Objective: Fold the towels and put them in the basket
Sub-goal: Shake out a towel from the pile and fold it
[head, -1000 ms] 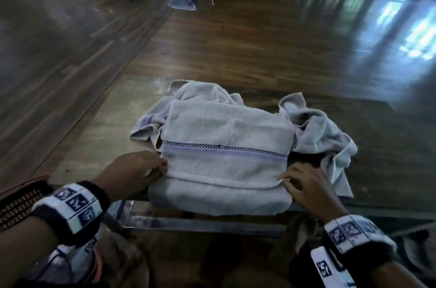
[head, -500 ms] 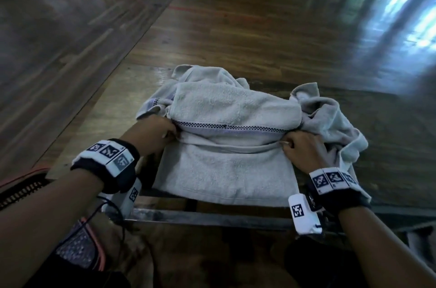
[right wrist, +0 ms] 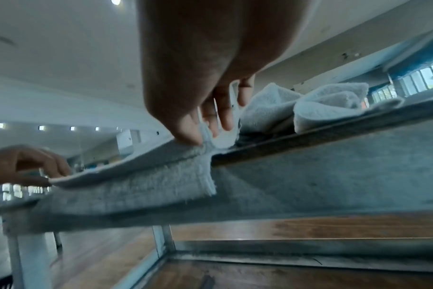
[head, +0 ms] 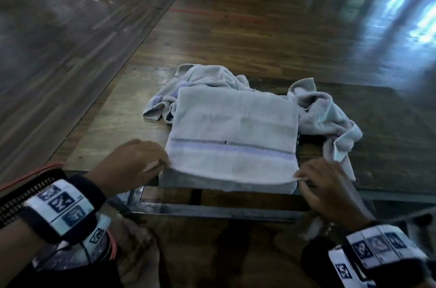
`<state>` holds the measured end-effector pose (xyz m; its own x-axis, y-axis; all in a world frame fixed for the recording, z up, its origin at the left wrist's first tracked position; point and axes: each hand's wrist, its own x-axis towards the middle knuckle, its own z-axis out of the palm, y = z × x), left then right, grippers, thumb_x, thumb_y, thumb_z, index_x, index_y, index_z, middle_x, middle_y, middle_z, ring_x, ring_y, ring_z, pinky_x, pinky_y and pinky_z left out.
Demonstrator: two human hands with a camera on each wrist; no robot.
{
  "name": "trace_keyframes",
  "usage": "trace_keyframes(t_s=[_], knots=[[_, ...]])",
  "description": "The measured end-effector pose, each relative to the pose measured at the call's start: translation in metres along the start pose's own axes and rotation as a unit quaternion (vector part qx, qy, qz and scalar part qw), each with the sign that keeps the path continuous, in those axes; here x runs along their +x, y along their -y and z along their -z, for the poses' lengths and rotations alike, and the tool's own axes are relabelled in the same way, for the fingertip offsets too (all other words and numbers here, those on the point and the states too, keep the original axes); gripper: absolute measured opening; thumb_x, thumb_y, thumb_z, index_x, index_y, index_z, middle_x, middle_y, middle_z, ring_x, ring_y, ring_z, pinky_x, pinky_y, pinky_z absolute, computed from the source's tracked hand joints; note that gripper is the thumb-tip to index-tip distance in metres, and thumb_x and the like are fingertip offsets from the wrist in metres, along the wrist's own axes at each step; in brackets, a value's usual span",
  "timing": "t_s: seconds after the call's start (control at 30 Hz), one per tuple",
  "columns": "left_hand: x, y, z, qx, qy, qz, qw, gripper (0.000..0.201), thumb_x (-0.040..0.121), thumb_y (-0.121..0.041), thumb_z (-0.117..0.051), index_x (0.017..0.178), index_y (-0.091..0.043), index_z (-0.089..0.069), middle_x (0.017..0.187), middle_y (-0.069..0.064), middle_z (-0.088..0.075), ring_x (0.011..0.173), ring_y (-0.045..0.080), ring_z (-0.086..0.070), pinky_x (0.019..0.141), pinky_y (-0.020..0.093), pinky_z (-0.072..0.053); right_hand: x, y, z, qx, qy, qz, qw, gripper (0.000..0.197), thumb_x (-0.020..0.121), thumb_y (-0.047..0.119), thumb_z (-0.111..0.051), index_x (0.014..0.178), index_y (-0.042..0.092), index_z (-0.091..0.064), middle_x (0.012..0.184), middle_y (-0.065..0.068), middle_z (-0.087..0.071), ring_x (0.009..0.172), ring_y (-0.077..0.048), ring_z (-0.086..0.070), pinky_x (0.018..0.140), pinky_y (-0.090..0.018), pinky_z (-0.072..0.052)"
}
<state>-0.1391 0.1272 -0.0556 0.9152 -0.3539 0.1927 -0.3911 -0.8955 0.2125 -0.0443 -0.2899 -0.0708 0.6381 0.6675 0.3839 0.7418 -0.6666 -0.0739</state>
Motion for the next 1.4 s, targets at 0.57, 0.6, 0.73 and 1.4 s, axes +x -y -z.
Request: trace_keyframes(t_s=[0.57, 0.6, 0.73, 1.4], knots=[[0.057, 0.038, -0.027, 0.031, 0.003, 0.094, 0.995, 0.009, 0.083, -0.02, -0.064, 0.088, -0.018, -0.071, 0.094, 0.0, -0.068, 0.089, 0.023, -0.065, 0.073, 0.034, -0.044, 0.056, -0.033, -0.036, -0.039, 0.062, -0.138, 0.988, 0.006, 0.078, 0.017, -0.068, 0.083, 0.018, -0.068, 0.085, 0.002, -0.066, 0.084, -0.026, -0.06, 0.074, -0.039, -0.036], [0.054, 0.038, -0.027, 0.025, -0.016, 0.086, 0.996, 0.007, 0.083, -0.019, -0.064, 0.086, -0.018, -0.071, 0.092, -0.001, -0.068, 0.084, 0.024, -0.065, 0.071, 0.034, -0.045, 0.054, -0.032, -0.035, -0.029, 0.042, -0.137, 0.989, 0.007, 0.077, 0.014, -0.069, 0.083, 0.018, -0.068, 0.084, 0.002, -0.066, 0.082, -0.026, -0.06, 0.074, -0.039, -0.036], [0.034, 0.031, -0.023, 0.056, -0.1, 0.018, 0.993, 0.024, 0.087, -0.031, -0.049, 0.082, -0.02, -0.07, 0.086, -0.005, -0.067, 0.069, 0.02, -0.064, 0.064, 0.03, -0.047, 0.038, -0.031, -0.029, -0.012, -0.069, -0.092, 0.993, 0.013, 0.076, 0.007, -0.07, 0.086, 0.015, -0.068, 0.08, 0.001, -0.065, 0.076, -0.025, -0.061, 0.071, -0.04, -0.041], [-0.012, 0.022, -0.033, 0.054, -0.03, -0.069, 0.996, 0.039, 0.08, -0.049, -0.055, 0.107, -0.022, -0.06, 0.103, -0.002, -0.07, 0.08, 0.016, -0.067, 0.07, 0.024, -0.052, -0.025, -0.004, -0.041, -0.023, 0.02, 0.082, 0.996, 0.052, 0.075, 0.042, -0.069, 0.116, 0.011, -0.059, 0.116, -0.007, -0.064, 0.101, -0.022, -0.063, 0.08, -0.037, -0.053]])
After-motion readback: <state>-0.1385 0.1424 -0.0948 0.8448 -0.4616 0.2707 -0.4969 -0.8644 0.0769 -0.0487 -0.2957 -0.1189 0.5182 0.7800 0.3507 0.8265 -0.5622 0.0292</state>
